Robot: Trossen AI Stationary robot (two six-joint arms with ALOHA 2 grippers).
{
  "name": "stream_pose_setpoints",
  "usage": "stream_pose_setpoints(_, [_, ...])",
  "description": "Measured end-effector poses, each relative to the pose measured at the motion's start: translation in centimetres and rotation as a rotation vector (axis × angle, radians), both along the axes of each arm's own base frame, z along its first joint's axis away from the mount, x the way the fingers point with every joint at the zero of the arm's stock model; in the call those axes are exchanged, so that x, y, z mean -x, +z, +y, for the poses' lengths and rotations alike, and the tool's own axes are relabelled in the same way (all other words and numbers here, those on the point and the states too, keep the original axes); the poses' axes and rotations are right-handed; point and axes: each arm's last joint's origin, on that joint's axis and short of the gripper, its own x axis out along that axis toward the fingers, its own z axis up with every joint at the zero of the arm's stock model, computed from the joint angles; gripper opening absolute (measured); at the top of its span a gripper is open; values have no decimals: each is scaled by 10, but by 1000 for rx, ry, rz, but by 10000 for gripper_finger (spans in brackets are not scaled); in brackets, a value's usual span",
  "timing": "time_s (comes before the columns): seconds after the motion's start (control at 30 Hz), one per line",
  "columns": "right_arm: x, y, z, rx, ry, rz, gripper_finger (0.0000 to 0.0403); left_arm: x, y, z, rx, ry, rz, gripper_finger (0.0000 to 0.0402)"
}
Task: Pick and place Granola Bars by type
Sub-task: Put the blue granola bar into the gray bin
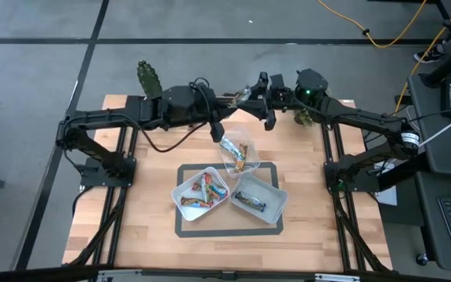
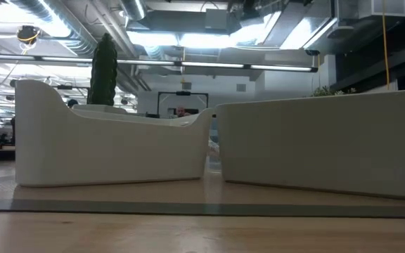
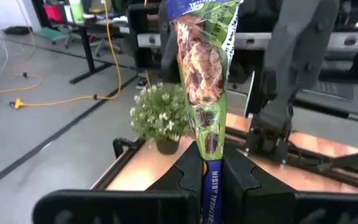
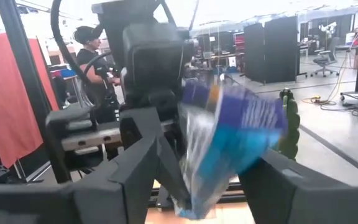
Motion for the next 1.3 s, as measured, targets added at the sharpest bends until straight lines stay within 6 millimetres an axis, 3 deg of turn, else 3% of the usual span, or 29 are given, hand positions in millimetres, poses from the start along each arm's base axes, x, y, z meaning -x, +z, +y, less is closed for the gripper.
stream_pose_setpoints(0.2, [0,0,0,1,-1,3,160,0,0,0,4,-8,0,17])
stream_pose_setpoints(0.47, [0,0,0,41,-1,-2,45,-1,0,-1,-5,-54,-1,36])
stream_pose_setpoints(0.63, [6,5,4,91,19,-14,41,6,5,-7,-4,-102,-2,64])
stream_pose_setpoints(0.87, [41,21,16,141,-44,40,48,52,29,-22,18,-118,-20,149])
stream_pose_setpoints(1.0, [71,24,38,102,-6,156,40,88,48,-27,13,-50,-90,187])
stream_pose_setpoints(1.17, [109,15,74,-1,-9,385,44,114,59,-32,-12,12,-132,204])
stream_pose_setpoints(1.3, [126,7,98,-104,-23,515,45,118,58,-34,-25,28,-106,203])
